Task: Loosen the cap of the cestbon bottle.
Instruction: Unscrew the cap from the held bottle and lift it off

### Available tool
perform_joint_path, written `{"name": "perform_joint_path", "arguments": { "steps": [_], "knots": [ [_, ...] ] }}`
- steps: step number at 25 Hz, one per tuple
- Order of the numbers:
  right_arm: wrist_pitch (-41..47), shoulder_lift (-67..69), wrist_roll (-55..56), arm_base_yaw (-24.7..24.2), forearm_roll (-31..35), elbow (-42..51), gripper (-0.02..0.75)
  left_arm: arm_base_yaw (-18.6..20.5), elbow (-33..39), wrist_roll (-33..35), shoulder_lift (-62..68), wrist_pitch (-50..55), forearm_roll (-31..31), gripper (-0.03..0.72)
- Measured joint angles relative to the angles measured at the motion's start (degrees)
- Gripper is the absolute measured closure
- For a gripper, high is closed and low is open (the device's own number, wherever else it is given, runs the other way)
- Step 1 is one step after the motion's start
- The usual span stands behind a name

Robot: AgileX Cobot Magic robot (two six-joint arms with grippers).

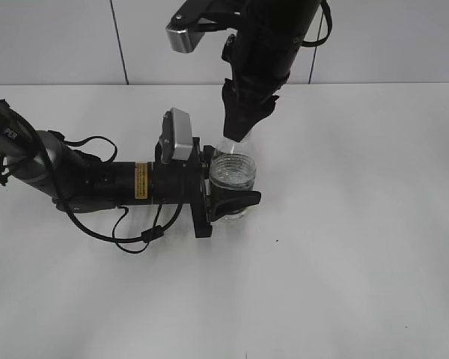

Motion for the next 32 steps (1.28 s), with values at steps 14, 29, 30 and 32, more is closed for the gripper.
{"name": "perform_joint_path", "arguments": {
  "steps": [14, 29, 30, 32],
  "knots": [
    [0.0, 0.0, -28.3, 0.0, 0.8, 0.0, 0.433, 0.2, 0.0, 0.3, 0.0, -0.1, 0.5, 0.288],
    [0.1, -0.1, -44.4, 0.0, 0.8, 0.0, 0.434, 0.2, 0.0, 0.2, 0.0, -0.1, 0.7, 0.288],
    [0.1, -0.1, -44.5, 0.0, 0.8, 0.0, 0.434, 0.2, 0.0, 0.2, 0.0, -0.1, 0.7, 0.288],
    [0.1, -0.1, -44.5, 0.0, 0.8, 0.0, 0.434, 0.2, 0.0, 0.2, 0.0, -0.1, 0.8, 0.288]
  ]
}}
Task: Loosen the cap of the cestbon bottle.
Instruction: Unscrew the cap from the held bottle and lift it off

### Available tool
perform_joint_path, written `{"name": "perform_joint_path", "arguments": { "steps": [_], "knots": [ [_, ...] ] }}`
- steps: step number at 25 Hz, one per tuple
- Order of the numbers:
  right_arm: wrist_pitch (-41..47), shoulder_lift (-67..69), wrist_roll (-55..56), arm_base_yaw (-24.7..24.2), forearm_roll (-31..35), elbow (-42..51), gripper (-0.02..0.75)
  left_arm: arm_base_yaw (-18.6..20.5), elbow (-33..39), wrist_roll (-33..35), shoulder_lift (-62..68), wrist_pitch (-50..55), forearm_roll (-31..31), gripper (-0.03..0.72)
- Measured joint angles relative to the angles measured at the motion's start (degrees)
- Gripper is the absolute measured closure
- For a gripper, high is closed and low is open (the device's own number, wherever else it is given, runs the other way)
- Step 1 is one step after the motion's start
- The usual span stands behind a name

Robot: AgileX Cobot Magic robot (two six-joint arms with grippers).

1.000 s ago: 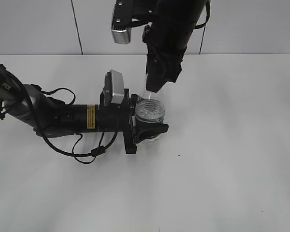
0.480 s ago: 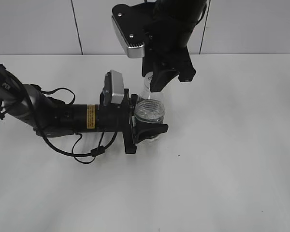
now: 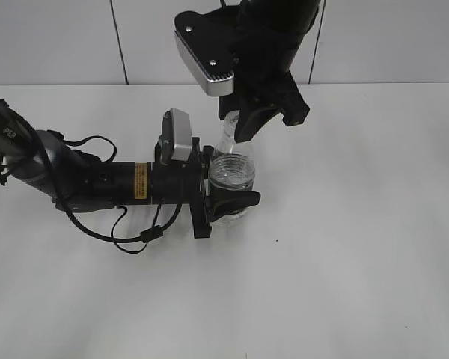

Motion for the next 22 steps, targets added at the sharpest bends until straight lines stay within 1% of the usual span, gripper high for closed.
{"name": "perform_joint_path", "arguments": {
  "steps": [11, 13, 18, 22],
  "knots": [
    [0.0, 0.0, -0.1, 0.0, 0.3, 0.0, 0.434, 0.0, 0.0, 0.0, 0.0, 0.0, 0.0, 0.288],
    [0.0, 0.0, -0.1, 0.0, 0.6, 0.0, 0.419, 0.0, 0.0, 0.0, 0.0, -0.1, 0.1, 0.288],
    [-0.1, 0.0, 0.2, 0.0, 2.5, 0.0, 0.335, 0.0, 0.0, -0.2, 0.0, -0.1, 0.2, 0.288],
    [-0.1, 0.0, 1.2, 0.0, 2.6, 0.0, 0.309, 0.0, 0.0, -0.2, 0.0, -0.1, 0.2, 0.288]
  ]
}}
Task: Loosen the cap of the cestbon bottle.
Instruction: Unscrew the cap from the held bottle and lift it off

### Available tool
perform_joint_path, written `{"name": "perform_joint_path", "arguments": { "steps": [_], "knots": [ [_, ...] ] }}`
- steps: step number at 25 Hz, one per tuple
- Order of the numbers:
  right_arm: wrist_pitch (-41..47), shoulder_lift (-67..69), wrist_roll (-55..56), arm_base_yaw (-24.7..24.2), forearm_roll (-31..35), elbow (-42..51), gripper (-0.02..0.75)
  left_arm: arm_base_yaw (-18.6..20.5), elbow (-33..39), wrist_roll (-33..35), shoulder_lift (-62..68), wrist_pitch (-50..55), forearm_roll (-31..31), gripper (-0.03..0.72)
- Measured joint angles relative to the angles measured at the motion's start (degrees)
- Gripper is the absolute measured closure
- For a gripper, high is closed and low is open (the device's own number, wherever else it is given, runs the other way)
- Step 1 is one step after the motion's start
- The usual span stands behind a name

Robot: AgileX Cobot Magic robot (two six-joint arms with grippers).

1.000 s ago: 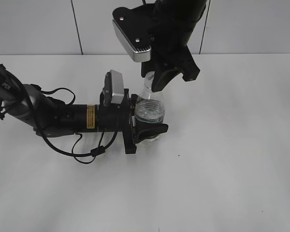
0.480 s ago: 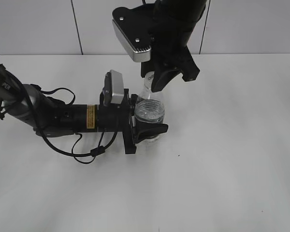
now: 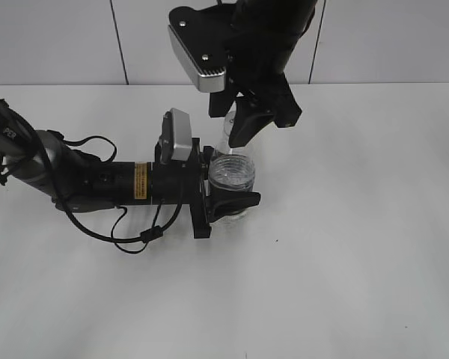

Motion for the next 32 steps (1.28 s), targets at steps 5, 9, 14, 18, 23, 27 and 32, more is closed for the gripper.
{"name": "perform_joint_path", "arguments": {
  "steps": [5, 9, 14, 18, 23, 27, 32],
  "knots": [
    [0.0, -0.5, 3.4, 0.0, 0.0, 0.0, 0.305, 0.0, 0.0, 0.0, 0.0, 0.0, 0.0, 0.288],
    [0.0, -1.2, 8.2, 0.0, 0.2, 0.0, 0.305, 0.0, 0.0, 0.0, 0.0, 0.0, 0.0, 0.288],
    [0.0, -2.4, 17.2, 0.0, 1.8, 0.0, 0.305, 0.0, 0.0, 0.0, 0.0, 0.0, 0.0, 0.288],
    [0.1, -3.2, 29.0, 0.0, 2.4, -1.2, 0.305, 0.0, 0.0, -0.1, 0.0, 0.0, 0.0, 0.288],
    [0.1, -3.2, 48.5, 0.0, 2.0, -5.6, 0.305, 0.0, 0.0, -0.4, 0.0, -0.1, 0.0, 0.288],
    [0.1, -3.3, 67.2, 0.0, 0.8, -7.4, 0.305, 0.0, 0.0, -0.4, 0.0, -0.1, 0.0, 0.288],
    [0.1, -3.3, 92.4, 0.0, -4.5, -7.4, 0.305, 0.0, 0.0, -0.6, 0.0, 0.0, 0.0, 0.288]
  ]
}}
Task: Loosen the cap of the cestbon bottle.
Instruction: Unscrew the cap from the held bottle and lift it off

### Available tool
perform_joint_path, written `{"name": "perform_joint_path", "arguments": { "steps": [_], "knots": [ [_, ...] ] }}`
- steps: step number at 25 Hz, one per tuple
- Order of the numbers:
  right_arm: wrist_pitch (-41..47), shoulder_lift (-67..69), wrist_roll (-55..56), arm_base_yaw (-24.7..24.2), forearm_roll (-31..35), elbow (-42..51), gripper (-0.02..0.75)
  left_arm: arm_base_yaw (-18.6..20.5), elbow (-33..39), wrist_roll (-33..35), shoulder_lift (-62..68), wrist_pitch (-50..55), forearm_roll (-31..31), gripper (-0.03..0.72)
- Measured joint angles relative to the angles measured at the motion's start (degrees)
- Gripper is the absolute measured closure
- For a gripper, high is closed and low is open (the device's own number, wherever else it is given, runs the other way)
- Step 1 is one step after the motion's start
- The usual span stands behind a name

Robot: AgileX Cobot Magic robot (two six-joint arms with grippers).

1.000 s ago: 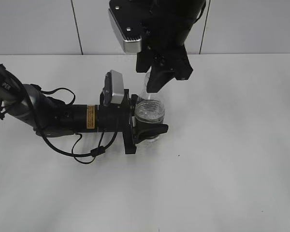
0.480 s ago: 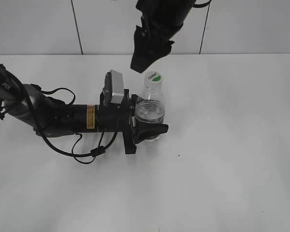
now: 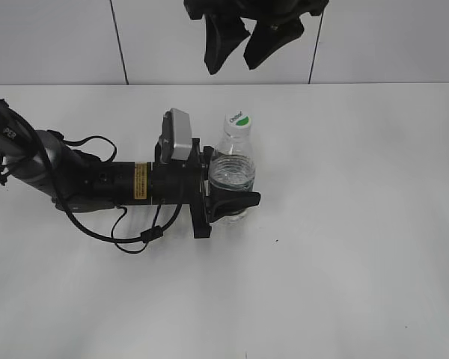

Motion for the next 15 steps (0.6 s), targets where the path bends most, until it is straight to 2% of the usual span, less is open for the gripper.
{"name": "perform_joint_path", "arguments": {
  "steps": [7, 15],
  "knots": [
    [0.0, 0.0, 11.4, 0.0, -1.0, 0.0, 0.305, 0.0, 0.0, -0.1, 0.0, 0.0, 0.0, 0.288],
    [0.0, 0.0, 15.8, 0.0, -1.1, 0.0, 0.305, 0.0, 0.0, -0.3, 0.0, 0.0, -0.5, 0.288]
  ]
}}
